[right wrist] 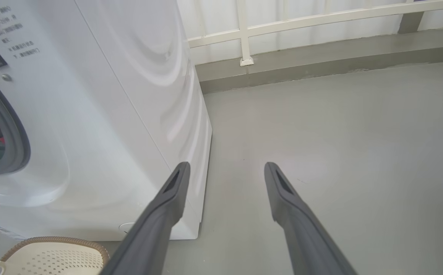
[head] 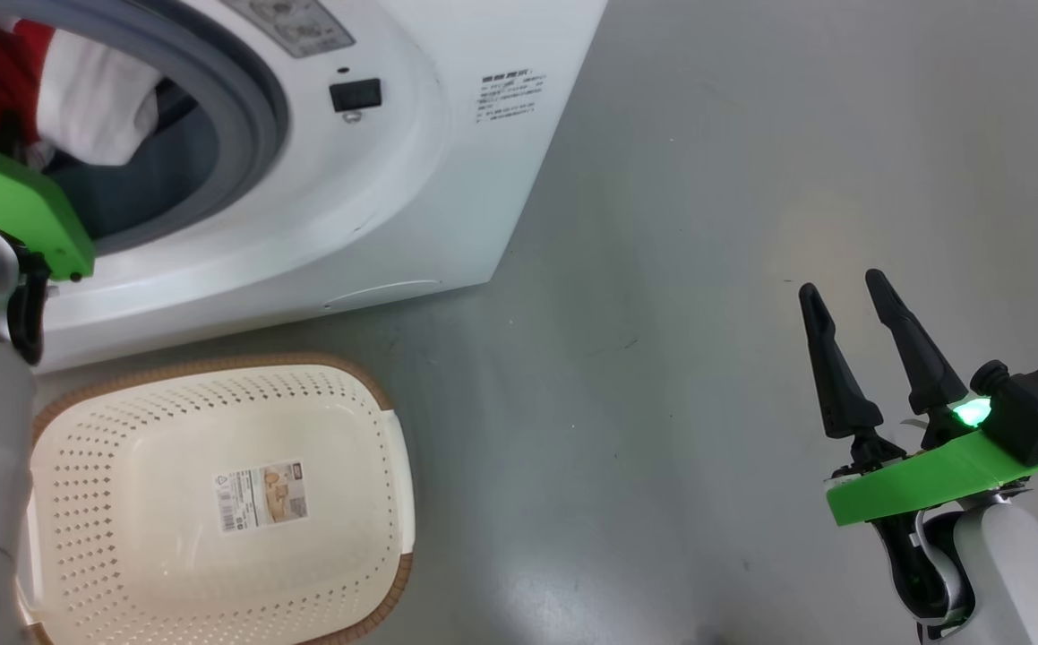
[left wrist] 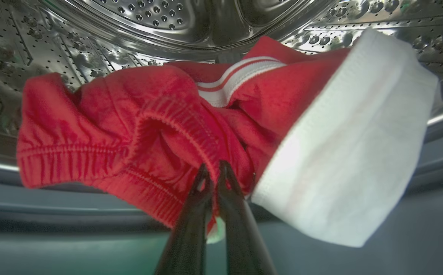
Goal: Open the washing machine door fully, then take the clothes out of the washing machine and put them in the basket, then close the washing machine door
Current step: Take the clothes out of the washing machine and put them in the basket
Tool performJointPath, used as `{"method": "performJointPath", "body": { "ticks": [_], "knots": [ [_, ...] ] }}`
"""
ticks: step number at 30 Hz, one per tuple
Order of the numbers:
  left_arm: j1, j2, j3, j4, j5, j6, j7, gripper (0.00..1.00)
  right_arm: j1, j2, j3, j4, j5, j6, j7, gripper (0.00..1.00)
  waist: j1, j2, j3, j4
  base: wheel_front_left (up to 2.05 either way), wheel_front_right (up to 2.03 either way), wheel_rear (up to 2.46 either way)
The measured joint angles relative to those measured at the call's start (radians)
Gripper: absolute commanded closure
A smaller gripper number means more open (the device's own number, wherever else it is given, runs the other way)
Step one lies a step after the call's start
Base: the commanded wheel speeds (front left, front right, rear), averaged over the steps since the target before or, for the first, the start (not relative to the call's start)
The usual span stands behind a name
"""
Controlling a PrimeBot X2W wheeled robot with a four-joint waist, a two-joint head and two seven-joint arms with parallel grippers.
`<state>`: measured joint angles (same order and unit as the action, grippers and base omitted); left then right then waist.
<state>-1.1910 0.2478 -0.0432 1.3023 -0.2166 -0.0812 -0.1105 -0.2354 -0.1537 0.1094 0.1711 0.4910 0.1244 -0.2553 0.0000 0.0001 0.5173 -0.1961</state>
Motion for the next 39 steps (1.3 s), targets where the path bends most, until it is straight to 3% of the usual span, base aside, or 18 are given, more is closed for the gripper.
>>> {"method": "performJointPath", "body": {
  "ticks": [14, 27, 39],
  "knots": [
    [0.098, -0.017, -0.013, -0.057, -0.031, -0.025, -0.139, 1.00, 0.004, -0.005, -0.001, 0.006, 0.000, 0.000, 0.000, 0.00, 0.0000, 0.0000, -0.066, 0.032, 0.00, 0.00, 0.00],
    [0.395, -0.067, 0.093, -0.553, -0.015, -0.003, -0.139, 1.00, 0.050, -0.026, -0.007, 0.012, 0.000, 0.000, 0.000, 0.00, 0.0000, 0.0000, -0.152, 0.082, 0.00, 0.00, 0.00],
    [0.569, -0.124, 0.185, -0.878, 0.048, -0.003, -0.144, 1.00, 0.092, -0.030, -0.013, 0.014, 0.000, 0.000, 0.000, 0.00, 0.0000, 0.0000, -0.216, 0.109, 0.00, 0.00, 0.00]
  ]
}}
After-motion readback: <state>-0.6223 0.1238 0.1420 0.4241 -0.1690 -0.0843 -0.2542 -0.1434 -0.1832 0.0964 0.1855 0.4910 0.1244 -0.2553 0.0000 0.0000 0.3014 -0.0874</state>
